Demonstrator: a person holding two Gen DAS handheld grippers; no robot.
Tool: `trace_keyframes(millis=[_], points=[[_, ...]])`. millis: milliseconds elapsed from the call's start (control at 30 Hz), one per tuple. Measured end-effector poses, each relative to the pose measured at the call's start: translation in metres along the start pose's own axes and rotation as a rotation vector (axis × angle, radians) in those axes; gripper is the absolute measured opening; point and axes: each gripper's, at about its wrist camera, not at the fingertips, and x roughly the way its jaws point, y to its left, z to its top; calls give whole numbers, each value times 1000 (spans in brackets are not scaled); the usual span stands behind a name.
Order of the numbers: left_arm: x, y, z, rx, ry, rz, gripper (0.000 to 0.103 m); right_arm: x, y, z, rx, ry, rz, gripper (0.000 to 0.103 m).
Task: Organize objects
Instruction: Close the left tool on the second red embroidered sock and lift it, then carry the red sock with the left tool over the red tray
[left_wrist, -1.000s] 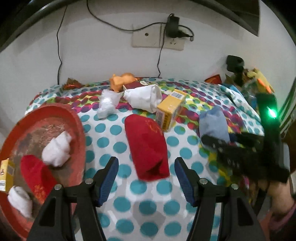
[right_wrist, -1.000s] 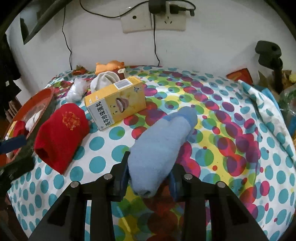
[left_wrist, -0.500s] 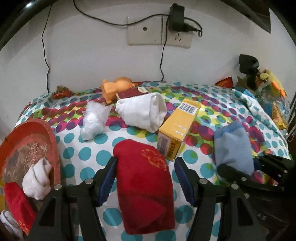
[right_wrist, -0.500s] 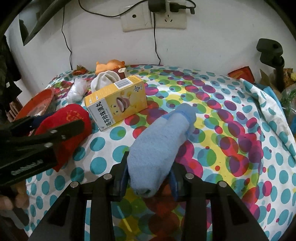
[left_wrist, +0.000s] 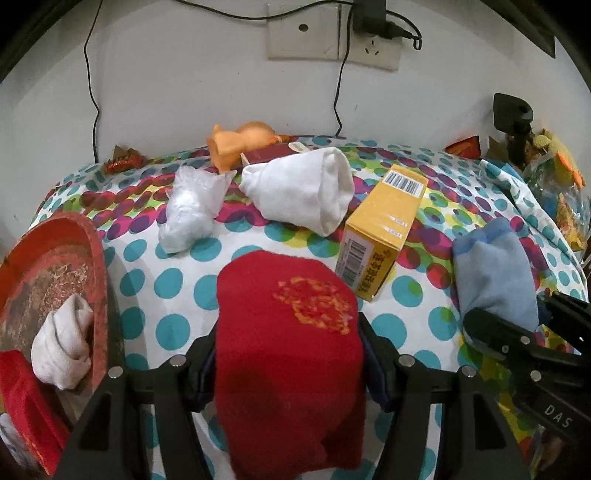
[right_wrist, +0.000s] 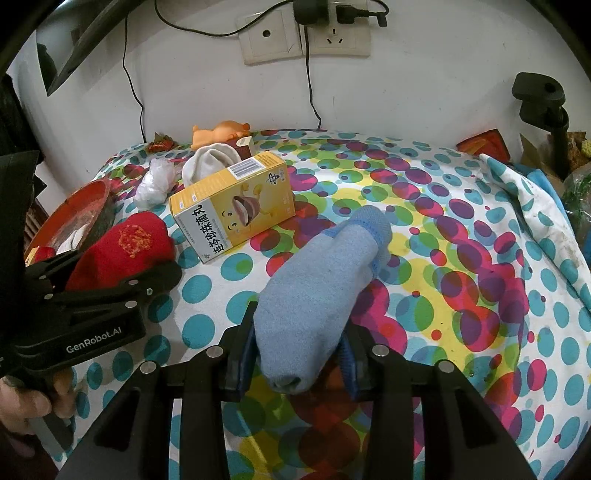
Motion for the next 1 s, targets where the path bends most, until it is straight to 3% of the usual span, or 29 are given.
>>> trace_keyframes(millis=[400, 500, 567, 800, 1000], points=[[-1, 0, 0, -3, 0, -5, 64, 0, 3, 1, -16, 3, -22, 36], [-3, -3, -1, 5, -10, -4, 46, 0, 4, 1, -20, 3, -25, 36], [-4, -6, -1, 16, -16, 14, 41, 0, 5, 1, -19, 3, -25, 36], [-14, -13, -3, 51, -64, 42, 36, 1, 5, 1, -25, 5, -35, 36], [-18, -17, -9, 74, -60, 51, 36, 2, 7, 2, -40, 8, -53, 36]])
